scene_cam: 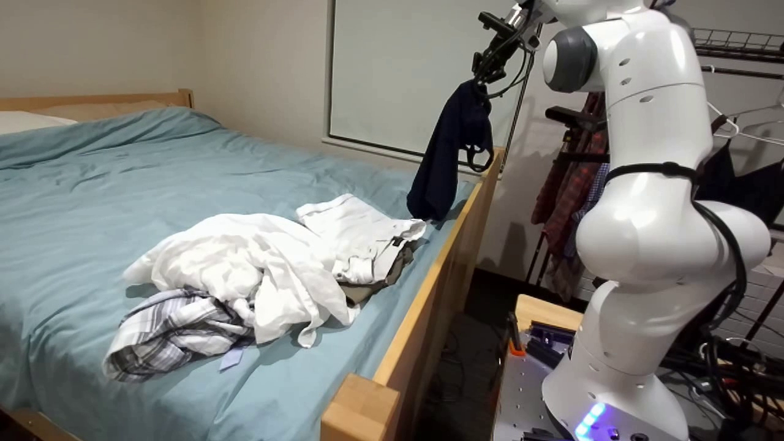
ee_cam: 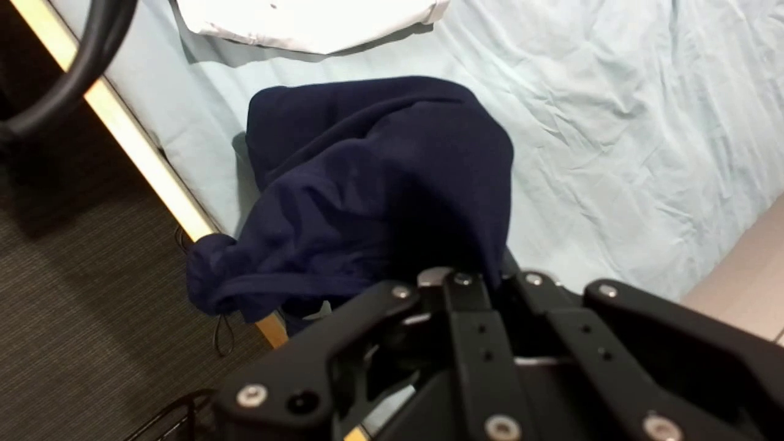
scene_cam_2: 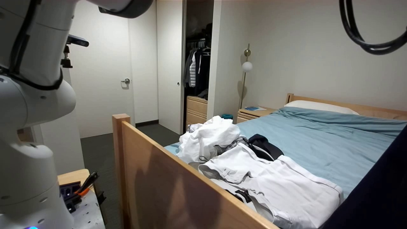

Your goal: Pick the black cloth and put it on the right on the bed

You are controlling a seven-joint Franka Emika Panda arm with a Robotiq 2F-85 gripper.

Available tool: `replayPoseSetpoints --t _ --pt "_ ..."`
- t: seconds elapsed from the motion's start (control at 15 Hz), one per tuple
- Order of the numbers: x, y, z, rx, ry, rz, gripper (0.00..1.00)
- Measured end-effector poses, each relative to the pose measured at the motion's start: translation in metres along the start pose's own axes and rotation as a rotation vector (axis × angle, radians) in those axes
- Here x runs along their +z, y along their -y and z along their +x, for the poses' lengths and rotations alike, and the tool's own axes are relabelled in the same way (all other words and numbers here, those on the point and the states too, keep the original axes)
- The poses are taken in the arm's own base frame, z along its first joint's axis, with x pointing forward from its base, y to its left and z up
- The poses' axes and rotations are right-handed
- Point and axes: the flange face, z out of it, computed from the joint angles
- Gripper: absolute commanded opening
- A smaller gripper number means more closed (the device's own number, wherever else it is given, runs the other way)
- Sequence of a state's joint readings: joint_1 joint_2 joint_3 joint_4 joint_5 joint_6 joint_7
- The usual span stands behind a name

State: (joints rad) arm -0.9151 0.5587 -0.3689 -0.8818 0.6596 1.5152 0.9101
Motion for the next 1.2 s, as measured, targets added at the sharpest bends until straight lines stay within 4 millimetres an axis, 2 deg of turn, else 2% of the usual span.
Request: replayPoseSetpoints --t 0.27,0.53,0.8,1.0,1.07,1.2 --pt "0.005 0.023 -0.02 0.007 -0.01 0.068 0.08" --pt "0.002 0.06 -0.066 0.019 -0.047 0.157 0.08" --pt "-0.024 0.09 -0.136 0.0 -0.063 0.256 0.08" --pt "-0.048 0.102 -0.186 -0.051 -0.086 0.333 0.08" --pt "-0.053 0.102 -0.193 -0.059 -0.089 0.342 0.08" --pt "-0.056 0.102 -0.194 -0.06 -0.091 0.346 0.08"
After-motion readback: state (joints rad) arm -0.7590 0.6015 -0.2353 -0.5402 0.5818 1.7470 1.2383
